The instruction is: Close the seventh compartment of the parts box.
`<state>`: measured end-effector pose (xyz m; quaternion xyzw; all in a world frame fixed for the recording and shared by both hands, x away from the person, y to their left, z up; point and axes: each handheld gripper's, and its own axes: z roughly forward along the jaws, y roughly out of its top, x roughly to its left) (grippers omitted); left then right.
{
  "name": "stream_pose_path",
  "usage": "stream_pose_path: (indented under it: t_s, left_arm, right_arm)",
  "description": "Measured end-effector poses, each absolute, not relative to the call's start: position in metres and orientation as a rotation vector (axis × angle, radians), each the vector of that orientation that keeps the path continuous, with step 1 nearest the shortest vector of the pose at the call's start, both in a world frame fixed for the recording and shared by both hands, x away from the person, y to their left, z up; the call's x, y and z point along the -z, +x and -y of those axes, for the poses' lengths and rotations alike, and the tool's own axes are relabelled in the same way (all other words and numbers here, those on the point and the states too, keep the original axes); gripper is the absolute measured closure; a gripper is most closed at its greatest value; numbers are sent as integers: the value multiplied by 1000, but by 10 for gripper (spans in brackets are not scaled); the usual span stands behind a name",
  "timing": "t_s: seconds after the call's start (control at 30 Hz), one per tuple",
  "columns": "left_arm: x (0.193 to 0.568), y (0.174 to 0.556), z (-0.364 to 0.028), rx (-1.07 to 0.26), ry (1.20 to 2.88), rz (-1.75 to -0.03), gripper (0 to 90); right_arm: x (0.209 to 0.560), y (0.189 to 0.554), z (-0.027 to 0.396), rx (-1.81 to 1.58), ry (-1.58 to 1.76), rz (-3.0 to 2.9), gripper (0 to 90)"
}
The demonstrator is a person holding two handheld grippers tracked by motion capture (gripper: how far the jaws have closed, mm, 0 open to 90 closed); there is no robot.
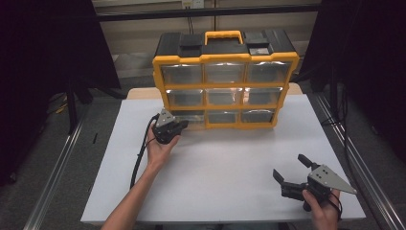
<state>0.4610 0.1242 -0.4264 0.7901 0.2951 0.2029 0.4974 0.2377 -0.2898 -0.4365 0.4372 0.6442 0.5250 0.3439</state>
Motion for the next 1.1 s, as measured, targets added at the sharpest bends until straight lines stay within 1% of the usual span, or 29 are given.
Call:
stream_pose_path:
  t_s: [0.33, 0.43, 0.73, 1.03, 1.1]
  left_arm:
    - [427, 464, -123, -478, 1898, -729, 900]
    - [427, 465, -123, -497, 1903, -729, 900]
    - [428, 470, -121, -481, 1893, -748, 900]
    - [427, 474, -119, -507, 1899, -751, 900]
    - [428, 475, -118, -497, 1891, -756, 900]
  right_arm:
    - [436, 237, 290, -1363, 1134, -1676, 10]
    - [436, 237, 290, -1363, 1135, -1676, 10]
    - [437, 238, 289, -1366, 1135, -1680, 10]
    - [437, 238, 289, -1366, 1136, -1682, 10]
    - [437, 238, 289, -1367, 1135, -1680, 10]
